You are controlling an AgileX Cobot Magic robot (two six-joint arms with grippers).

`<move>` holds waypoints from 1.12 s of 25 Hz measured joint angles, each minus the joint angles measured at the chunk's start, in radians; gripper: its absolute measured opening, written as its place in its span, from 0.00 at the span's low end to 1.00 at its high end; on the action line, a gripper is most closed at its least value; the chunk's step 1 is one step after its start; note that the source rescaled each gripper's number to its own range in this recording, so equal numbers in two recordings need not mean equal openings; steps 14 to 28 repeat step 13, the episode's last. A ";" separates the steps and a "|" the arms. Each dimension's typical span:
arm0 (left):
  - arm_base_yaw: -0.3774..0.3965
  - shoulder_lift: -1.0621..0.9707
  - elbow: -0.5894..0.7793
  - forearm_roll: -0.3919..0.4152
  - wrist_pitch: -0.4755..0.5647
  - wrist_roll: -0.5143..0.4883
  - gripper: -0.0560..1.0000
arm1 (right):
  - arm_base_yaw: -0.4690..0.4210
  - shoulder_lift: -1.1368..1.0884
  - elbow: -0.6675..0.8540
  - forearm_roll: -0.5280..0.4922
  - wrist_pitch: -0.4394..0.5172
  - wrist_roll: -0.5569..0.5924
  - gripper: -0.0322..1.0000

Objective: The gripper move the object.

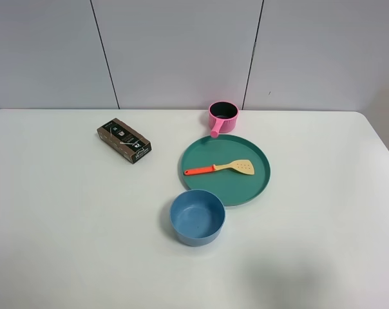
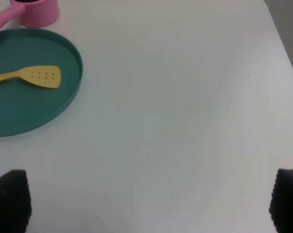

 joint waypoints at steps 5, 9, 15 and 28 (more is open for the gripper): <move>0.000 0.000 0.000 0.000 0.000 0.000 0.96 | 0.000 0.000 0.000 0.000 0.000 0.000 1.00; 0.000 0.000 0.000 0.001 0.000 0.000 0.96 | 0.000 0.000 0.000 0.000 0.000 0.000 1.00; 0.000 0.000 0.000 0.001 0.000 0.001 0.96 | 0.000 0.000 0.000 0.000 0.000 0.000 1.00; 0.000 0.000 0.000 0.001 0.000 0.001 0.96 | 0.000 0.000 0.000 0.000 0.000 0.000 1.00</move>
